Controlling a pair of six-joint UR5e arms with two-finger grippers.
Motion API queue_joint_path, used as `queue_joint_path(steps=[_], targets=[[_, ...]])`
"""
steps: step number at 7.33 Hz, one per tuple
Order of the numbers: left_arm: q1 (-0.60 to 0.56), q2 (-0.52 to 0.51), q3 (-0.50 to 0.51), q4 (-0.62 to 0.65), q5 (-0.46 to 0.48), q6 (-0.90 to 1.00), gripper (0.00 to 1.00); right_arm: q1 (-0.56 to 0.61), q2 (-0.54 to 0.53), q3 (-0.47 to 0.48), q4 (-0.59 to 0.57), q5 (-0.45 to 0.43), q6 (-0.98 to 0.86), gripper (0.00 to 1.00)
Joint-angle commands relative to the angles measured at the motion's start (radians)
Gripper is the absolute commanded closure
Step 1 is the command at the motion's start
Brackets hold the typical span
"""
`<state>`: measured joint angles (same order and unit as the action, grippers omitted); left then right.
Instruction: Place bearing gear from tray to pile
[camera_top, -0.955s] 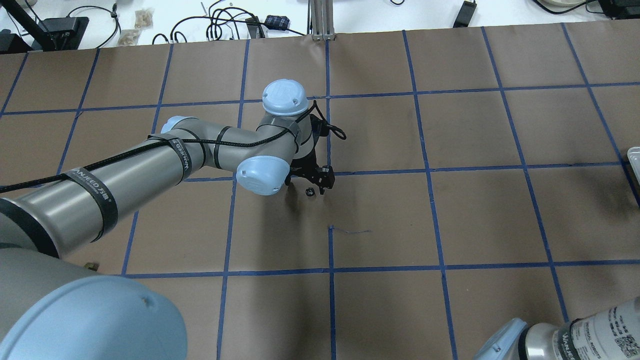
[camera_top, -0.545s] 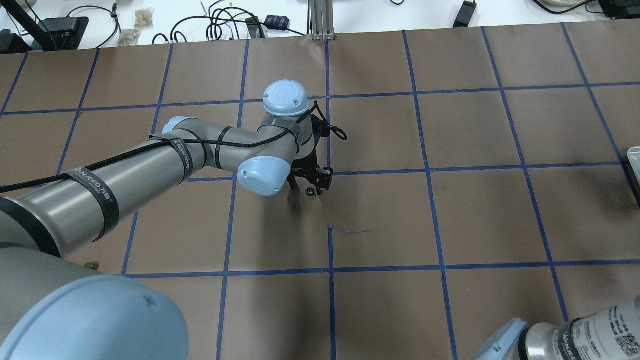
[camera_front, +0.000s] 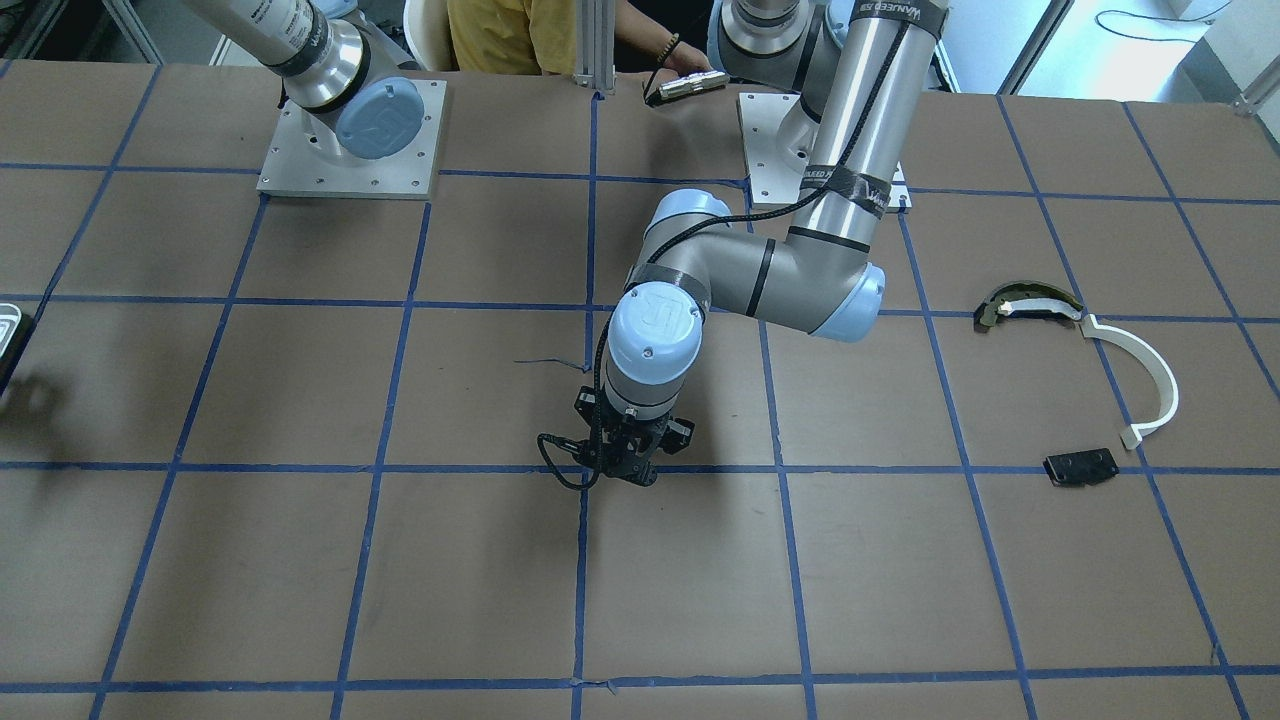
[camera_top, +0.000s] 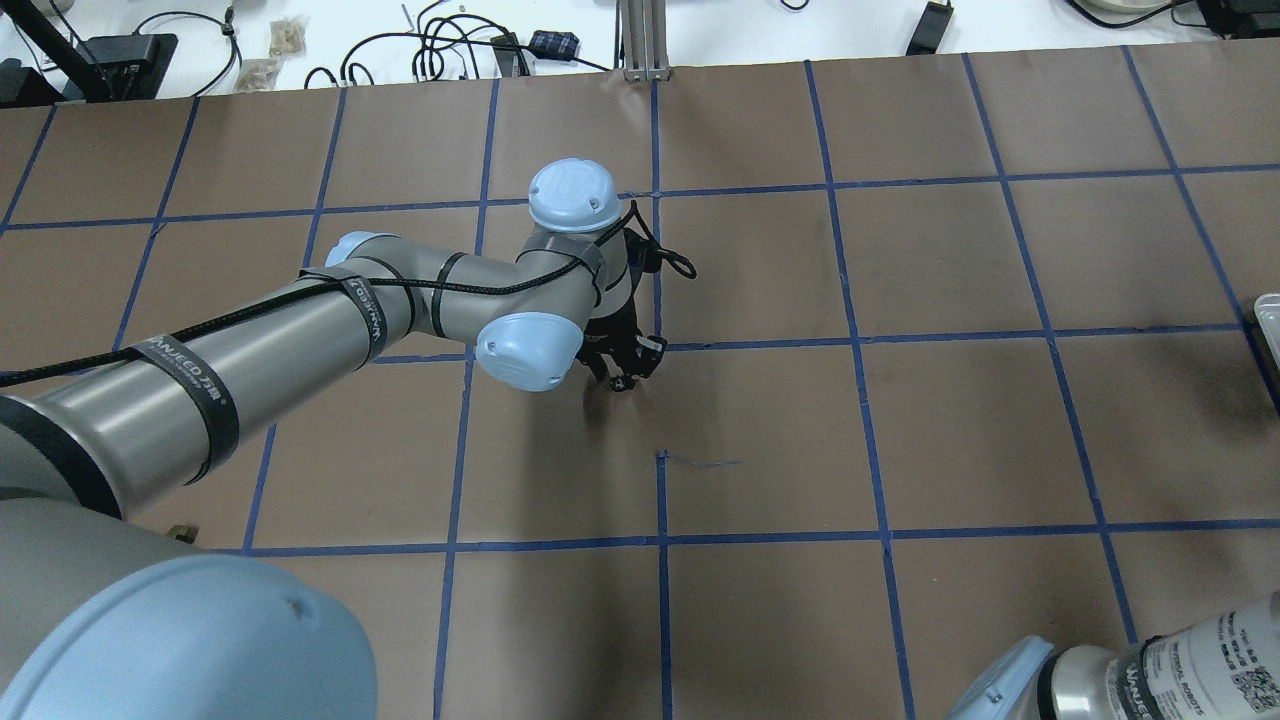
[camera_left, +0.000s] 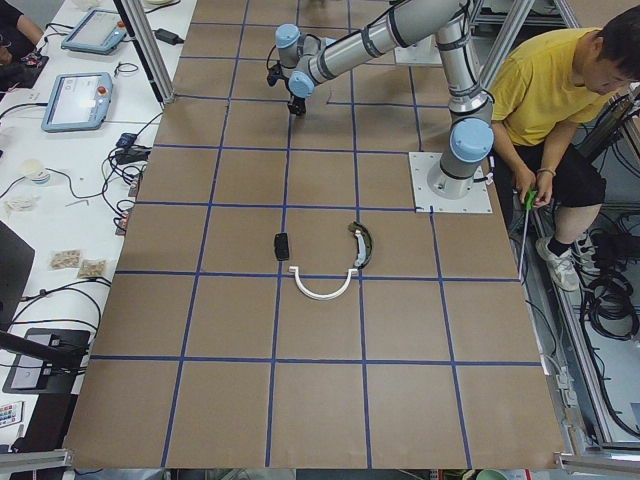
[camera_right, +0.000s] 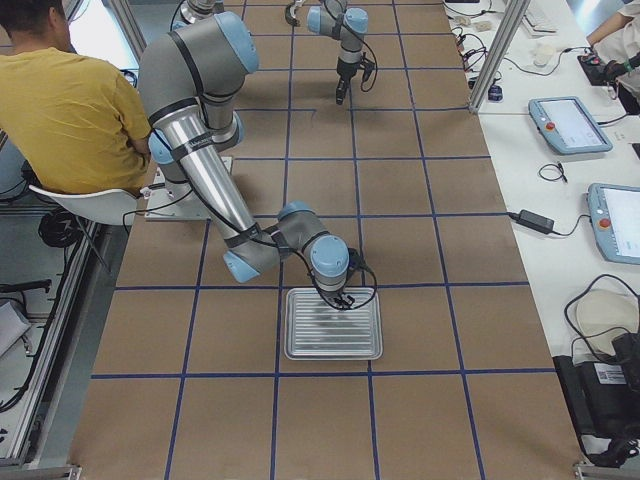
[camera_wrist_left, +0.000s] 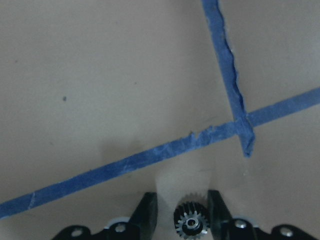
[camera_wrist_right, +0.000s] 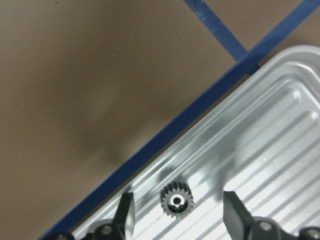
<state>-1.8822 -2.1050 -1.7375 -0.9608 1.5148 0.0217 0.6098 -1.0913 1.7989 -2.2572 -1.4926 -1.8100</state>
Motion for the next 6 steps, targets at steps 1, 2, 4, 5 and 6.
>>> queue_joint_path(steps=[1,2,4,5,6], targets=[[0.006,0.031,0.012,-0.004,0.007,0.001,1.00,0.001,0.004,0.000,-0.001,0.000,0.003,0.45],[0.021,0.040,0.025,-0.015,0.012,0.003,1.00,0.001,0.002,0.000,-0.001,0.000,0.011,0.60],[0.060,0.049,0.041,-0.045,0.007,0.014,1.00,-0.001,-0.004,0.004,0.002,-0.006,0.047,0.85],[0.052,0.037,0.038,-0.073,0.005,-0.008,1.00,-0.001,-0.005,0.002,0.004,-0.030,0.050,1.00],[0.040,0.017,0.030,-0.079,-0.001,-0.020,0.31,0.002,-0.022,0.002,0.002,-0.029,0.087,1.00]])
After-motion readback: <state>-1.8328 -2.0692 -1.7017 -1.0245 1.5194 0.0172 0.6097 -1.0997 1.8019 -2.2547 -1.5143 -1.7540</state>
